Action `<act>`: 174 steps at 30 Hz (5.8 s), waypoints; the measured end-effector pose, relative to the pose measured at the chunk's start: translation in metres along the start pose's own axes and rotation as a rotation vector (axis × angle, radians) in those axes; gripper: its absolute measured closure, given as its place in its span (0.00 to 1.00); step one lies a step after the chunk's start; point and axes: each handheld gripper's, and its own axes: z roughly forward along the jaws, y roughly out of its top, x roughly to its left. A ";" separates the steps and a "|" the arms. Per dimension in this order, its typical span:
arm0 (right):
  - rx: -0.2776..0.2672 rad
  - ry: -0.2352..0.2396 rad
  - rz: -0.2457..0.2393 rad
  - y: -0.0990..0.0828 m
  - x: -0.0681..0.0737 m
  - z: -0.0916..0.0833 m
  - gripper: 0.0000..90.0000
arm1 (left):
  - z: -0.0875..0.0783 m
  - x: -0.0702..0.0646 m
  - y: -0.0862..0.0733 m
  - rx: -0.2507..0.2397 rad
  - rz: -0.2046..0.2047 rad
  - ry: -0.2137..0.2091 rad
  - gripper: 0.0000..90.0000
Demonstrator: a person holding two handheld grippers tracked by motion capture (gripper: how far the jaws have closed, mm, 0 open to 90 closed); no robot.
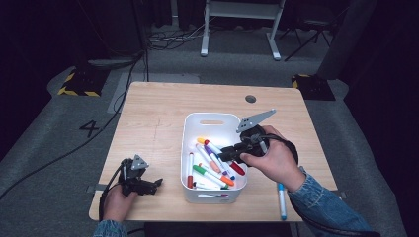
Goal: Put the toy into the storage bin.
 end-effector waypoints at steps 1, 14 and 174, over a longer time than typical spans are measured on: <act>0.004 0.003 0.008 0.000 0.001 0.003 0.86 | 0.000 0.000 0.000 0.000 0.000 0.000 0.00; 0.127 0.033 -0.004 -0.016 -0.001 0.027 0.86 | 0.000 0.000 0.000 0.000 -0.001 0.000 0.00; -0.049 -0.270 0.212 -0.146 -0.031 -0.078 0.86 | 0.002 0.000 0.002 -0.003 -0.008 0.012 0.00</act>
